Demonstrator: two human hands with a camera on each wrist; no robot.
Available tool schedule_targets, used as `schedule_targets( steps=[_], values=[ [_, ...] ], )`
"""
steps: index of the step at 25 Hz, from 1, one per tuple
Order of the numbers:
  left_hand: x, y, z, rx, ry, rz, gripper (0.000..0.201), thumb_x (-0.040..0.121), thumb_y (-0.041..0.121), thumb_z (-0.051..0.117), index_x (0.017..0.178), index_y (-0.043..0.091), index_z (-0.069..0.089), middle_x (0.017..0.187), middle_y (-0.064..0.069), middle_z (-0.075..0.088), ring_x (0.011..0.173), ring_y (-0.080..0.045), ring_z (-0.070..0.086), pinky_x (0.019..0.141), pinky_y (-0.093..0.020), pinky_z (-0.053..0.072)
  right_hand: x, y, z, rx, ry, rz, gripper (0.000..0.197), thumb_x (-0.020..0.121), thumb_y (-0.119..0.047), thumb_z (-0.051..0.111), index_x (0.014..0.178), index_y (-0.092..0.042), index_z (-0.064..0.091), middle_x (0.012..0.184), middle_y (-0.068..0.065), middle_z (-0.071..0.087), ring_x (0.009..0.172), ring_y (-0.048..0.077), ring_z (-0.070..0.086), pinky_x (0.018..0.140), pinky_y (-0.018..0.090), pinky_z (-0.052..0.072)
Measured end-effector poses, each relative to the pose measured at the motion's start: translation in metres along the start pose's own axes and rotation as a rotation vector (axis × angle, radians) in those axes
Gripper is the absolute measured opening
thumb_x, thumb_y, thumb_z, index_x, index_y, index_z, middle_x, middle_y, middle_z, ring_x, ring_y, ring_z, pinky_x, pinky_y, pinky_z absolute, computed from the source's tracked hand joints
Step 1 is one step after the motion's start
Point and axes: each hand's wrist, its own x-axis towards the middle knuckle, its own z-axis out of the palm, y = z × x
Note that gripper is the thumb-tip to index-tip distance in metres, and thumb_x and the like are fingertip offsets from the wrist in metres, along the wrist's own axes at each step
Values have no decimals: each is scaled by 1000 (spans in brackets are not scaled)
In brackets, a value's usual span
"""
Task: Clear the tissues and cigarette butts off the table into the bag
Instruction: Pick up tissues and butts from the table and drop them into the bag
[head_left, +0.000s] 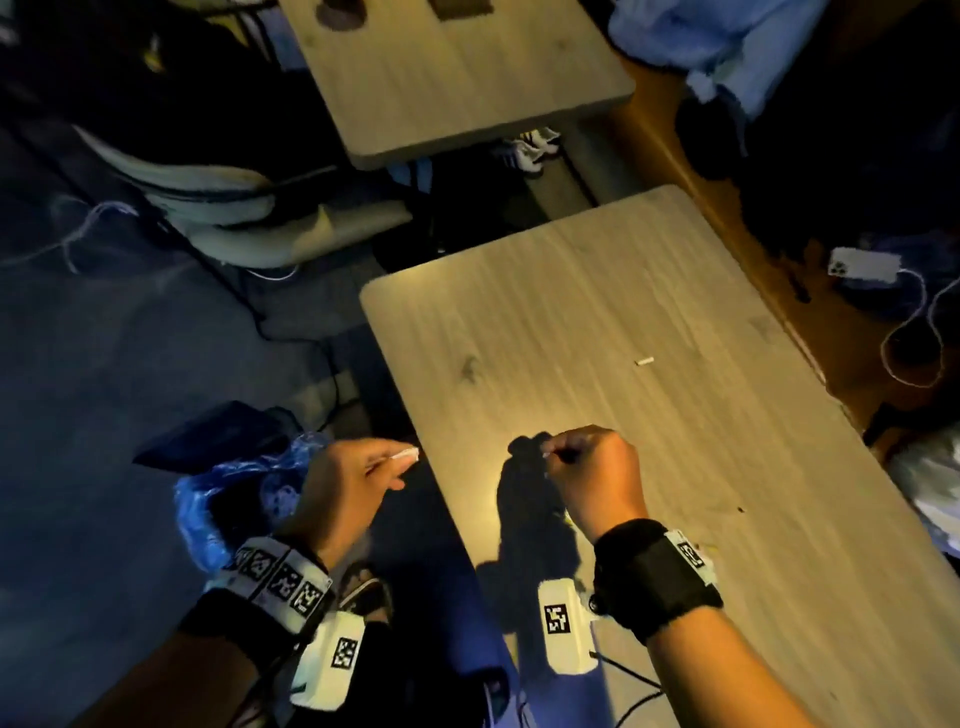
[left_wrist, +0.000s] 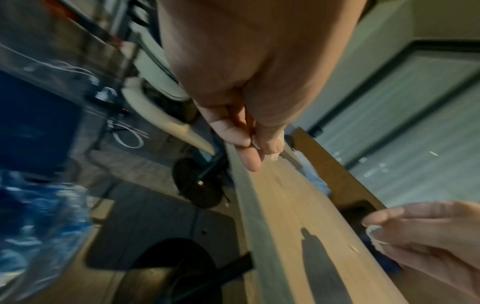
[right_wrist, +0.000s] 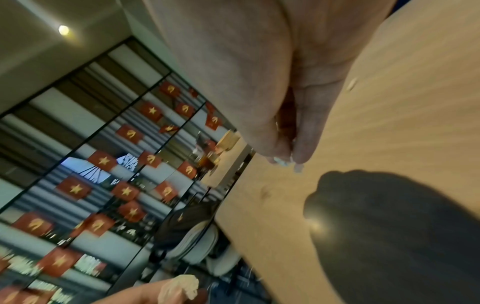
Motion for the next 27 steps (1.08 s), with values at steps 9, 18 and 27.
schedule_targets(
  steps=[9,18,27],
  values=[
    [16,-182,-121,225,257,-199,14,85,32,71,87,22,81,89,3,79,86,-6,70,75,-31,56,19,-112,208,-126,-314,-310,18,73,0,74,76,-18,78,81,-3,65,68,1,58,68,0,38],
    [43,-318,-116,128,216,-641,16,79,29,73,81,13,77,65,-8,67,66,-14,58,62,-26,44,37,-75,399,-270,-561,-286,15,83,-9,66,88,-16,77,96,0,65,85,15,64,77,14,41],
    [36,-369,-121,75,71,-628,66,77,41,79,136,24,58,117,-1,70,110,-17,66,91,-26,49,45,-27,466,-316,-734,-191,27,89,-16,64,114,-21,73,94,-2,72,89,13,67,88,25,53]
  ],
)
